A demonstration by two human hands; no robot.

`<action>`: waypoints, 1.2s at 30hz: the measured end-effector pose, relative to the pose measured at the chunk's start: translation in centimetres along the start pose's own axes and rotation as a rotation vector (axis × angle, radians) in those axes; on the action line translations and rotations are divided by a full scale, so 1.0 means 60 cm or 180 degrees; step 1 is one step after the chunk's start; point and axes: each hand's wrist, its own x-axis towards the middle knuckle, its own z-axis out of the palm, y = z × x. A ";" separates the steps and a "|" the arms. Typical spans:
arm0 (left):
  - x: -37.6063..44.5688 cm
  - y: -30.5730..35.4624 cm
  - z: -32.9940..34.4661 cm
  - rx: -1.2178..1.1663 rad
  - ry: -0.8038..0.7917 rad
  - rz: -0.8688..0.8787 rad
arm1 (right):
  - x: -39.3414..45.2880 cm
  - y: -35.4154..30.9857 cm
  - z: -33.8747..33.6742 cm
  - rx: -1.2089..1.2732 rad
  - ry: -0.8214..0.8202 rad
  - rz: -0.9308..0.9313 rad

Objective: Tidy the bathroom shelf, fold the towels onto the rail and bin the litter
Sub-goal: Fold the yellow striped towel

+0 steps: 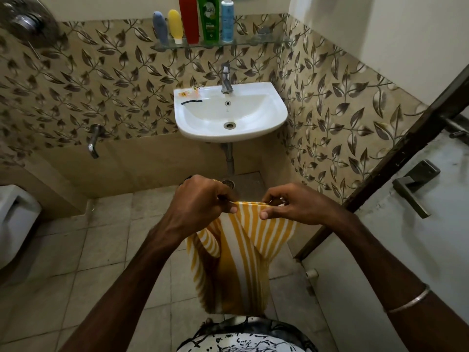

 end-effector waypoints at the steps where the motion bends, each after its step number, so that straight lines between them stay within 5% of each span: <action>1: -0.001 -0.003 -0.002 -0.0002 0.0048 0.0005 | -0.001 0.002 -0.002 0.0012 -0.0013 0.0020; 14: -0.011 -0.037 -0.029 0.0117 0.0252 -0.0370 | -0.002 -0.004 -0.003 -0.0444 0.0562 0.0004; 28: -0.006 -0.041 -0.036 0.0256 -0.0171 -0.0710 | 0.007 -0.018 0.004 -0.0546 0.1116 -0.0078; 36: 0.008 0.022 0.021 0.0054 -0.0581 -0.0231 | 0.012 -0.062 0.022 -0.0785 0.1002 -0.0412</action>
